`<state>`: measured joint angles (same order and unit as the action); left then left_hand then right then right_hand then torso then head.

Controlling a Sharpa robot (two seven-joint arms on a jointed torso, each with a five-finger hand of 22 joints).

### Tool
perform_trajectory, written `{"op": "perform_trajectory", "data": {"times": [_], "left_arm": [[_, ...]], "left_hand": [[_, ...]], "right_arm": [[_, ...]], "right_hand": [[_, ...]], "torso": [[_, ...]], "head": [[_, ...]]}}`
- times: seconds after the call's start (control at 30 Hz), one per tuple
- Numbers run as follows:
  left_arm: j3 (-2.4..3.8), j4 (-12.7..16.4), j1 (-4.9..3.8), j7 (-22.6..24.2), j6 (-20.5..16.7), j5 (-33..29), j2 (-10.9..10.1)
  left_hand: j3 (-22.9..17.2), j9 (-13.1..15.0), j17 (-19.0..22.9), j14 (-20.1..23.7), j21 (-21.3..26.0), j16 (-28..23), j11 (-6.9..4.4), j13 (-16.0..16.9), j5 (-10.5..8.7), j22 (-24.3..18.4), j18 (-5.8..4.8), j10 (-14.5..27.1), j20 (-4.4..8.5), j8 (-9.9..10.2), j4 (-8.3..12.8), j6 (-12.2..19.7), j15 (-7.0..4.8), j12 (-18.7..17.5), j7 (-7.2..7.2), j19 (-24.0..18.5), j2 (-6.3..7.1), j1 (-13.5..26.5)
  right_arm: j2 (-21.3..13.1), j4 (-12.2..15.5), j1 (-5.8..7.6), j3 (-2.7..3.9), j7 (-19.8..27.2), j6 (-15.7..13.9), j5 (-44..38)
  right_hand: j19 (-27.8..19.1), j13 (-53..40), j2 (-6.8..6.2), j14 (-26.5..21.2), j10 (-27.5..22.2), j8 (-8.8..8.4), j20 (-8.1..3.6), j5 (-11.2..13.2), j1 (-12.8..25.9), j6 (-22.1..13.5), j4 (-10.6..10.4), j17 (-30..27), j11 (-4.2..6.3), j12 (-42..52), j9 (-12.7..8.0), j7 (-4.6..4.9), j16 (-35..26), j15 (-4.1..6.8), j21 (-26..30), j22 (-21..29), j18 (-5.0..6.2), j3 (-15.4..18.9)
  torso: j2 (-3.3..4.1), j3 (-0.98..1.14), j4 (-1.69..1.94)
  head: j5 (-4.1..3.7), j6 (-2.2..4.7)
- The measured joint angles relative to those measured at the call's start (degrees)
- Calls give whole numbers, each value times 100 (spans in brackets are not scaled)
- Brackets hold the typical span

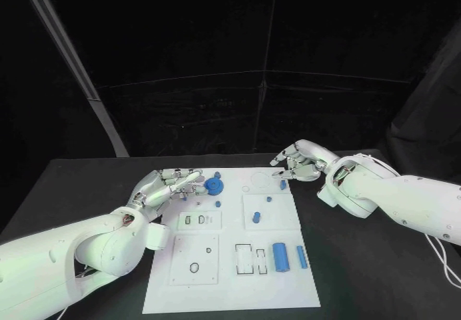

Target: Assemble the parts on the task board

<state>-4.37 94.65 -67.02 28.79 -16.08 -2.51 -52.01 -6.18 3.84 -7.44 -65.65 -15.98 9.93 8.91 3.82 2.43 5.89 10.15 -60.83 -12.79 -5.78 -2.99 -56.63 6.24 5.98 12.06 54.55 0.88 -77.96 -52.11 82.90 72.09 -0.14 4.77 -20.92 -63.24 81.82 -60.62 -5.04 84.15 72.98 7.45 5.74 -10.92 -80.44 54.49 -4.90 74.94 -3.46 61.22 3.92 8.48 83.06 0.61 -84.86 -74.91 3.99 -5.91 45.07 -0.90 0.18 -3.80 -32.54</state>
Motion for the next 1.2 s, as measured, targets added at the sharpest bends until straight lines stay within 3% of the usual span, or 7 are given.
{"op": "perform_trajectory", "data": {"times": [0.4,1.2], "left_arm": [[0,-39,1,-1,51,24,26],[-1,-69,4,-2,79,57,46]], "left_hand": [[0,0,-4,0,0,0,0,0,0,-4,-1,0,0,0,0,0,0,0,0,0,0,0],[0,1,-3,1,0,-22,1,-1,0,-9,0,1,0,23,31,1,0,0,0,-1,0,0]], "right_arm": [[92,-552,-209,-4,148,-42,88],[199,-756,-415,-5,153,80,-227]], "right_hand": [[0,72,-23,0,-22,-59,0,-22,23,-103,6,-1,-22,-76,-8,25,0,0,0,0,0,37],[0,99,-46,0,-62,-82,0,-141,46,-123,-7,-2,-22,-120,-8,45,0,0,0,0,0,83]], "torso": [[15,18,0],[18,25,-3]], "head": [[-81,-46],[-67,-78]]}}
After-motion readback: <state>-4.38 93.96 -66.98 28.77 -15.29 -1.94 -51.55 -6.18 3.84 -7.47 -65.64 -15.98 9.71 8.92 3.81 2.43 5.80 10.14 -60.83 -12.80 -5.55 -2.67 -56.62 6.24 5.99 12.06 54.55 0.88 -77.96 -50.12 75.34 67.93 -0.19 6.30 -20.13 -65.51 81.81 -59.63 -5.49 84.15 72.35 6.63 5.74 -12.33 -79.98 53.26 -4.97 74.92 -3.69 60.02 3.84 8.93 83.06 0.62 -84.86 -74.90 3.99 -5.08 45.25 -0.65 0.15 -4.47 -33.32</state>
